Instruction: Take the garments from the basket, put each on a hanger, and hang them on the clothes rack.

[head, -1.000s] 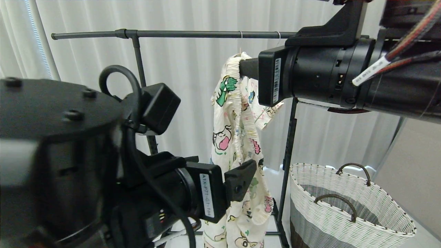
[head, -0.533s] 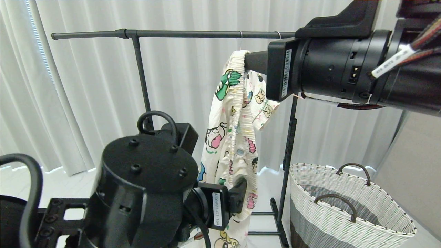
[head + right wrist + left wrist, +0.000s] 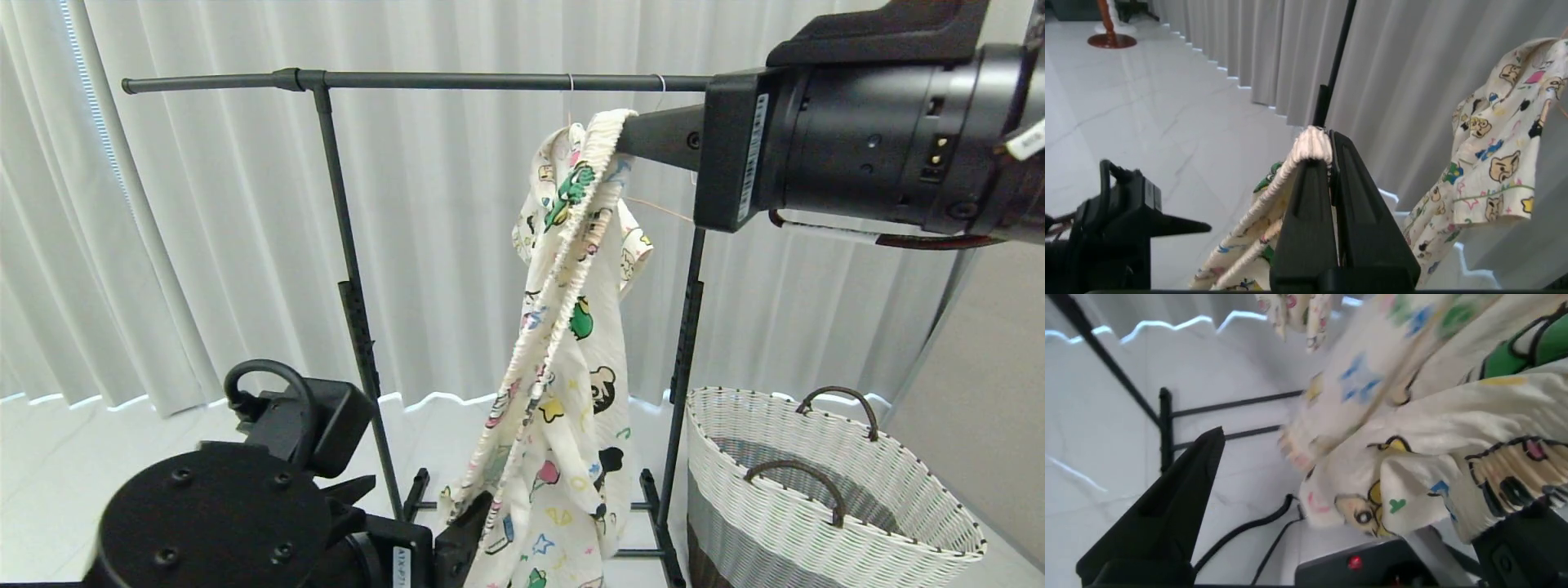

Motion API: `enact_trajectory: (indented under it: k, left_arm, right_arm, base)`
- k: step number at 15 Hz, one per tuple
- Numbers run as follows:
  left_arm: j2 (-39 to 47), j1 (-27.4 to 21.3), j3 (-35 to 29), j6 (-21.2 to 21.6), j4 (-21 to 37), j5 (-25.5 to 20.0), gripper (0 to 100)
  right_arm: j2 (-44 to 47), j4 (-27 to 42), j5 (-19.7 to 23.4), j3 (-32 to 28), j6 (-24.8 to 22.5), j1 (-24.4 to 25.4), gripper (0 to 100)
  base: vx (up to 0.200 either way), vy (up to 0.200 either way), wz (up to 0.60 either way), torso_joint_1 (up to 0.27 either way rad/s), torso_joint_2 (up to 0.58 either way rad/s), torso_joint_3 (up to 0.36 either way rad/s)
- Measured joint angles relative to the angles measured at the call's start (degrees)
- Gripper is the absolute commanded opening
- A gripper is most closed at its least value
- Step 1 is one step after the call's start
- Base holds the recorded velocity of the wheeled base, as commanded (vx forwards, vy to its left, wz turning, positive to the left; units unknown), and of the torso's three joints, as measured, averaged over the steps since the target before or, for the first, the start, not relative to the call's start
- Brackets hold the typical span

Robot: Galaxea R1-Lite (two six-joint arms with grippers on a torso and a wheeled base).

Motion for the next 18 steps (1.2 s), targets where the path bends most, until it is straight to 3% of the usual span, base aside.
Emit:
enact_trajectory:
  k: [3,4,6,11,15,18]
  left_arm:
    - [-3.05,2.9,1.69,-0.02,0.0,0.07,100]
    - [-3.72,3.1,1.85,0.0,0.0,0.65,0]
    - [-4.74,2.73,2.05,0.39,0.07,2.78,0]
    - [-5.97,0.39,5.05,8.28,-0.04,13.74,0]
    - [-10.45,-2.54,0.59,19.82,0.93,11.24,0]
    - [-11.7,-2.85,-11.52,21.36,10.13,8.23,0]
  right_arm:
    - [-1.73,1.78,-0.06,0.52,-0.41,0.0,0]
    - [-2.23,1.78,-0.09,1.27,-0.83,0.0,0]
    - [-3.35,1.8,-0.09,3.3,-2.19,-0.02,0]
    - [-6.41,1.9,-3.17,9.34,-3.18,-1.38,0]
    - [-10.11,1.93,-4.4,16.12,-3.18,-1.77,0]
    - [-14.96,6.23,-6.77,20.47,-3.18,-1.87,0]
  base:
    - [0.0,0.0,0.0,0.0,0.0,0.0]
    - [0.0,0.0,0.0,0.0,0.0,0.0]
    - [0.0,0.0,0.0,0.0,0.0,0.0]
    - [0.0,0.0,0.0,0.0,0.0,0.0]
    - [0.0,0.0,0.0,0.0,0.0,0.0]
    - [0.0,0.0,0.0,0.0,0.0,0.0]
